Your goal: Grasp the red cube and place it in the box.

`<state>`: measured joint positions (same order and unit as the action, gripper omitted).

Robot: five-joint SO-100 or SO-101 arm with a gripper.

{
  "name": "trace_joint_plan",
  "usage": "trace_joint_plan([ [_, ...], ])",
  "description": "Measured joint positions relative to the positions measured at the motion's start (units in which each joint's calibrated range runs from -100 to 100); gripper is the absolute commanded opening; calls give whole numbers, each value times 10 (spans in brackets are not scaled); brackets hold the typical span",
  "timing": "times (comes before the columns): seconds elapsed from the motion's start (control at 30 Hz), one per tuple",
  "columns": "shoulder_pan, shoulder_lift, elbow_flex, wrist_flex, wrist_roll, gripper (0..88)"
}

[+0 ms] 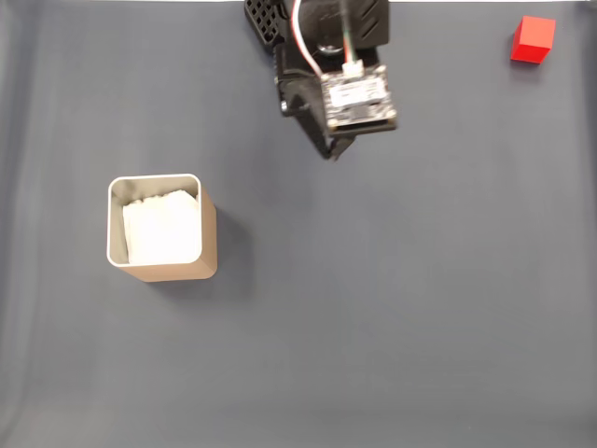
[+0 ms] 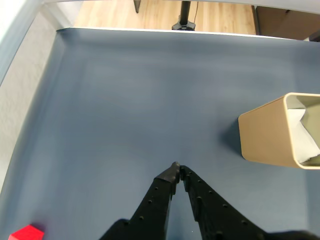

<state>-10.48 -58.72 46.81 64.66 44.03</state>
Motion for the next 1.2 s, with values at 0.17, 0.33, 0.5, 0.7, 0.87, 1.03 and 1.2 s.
trace_joint_plan([
  [0.17, -51, 2, -44, 54, 0, 9],
  [0.33, -110, 4, -77, 95, 3, 16],
  [0.5, -167, 4, -99, 128, 5, 25],
  [0.7, -231, 1, -109, 151, 9, 70],
  [0.87, -289, -1, -114, 154, 17, 90],
  [1.03, -337, -6, -114, 154, 24, 121],
  [1.2, -371, -6, -114, 158, 24, 167],
])
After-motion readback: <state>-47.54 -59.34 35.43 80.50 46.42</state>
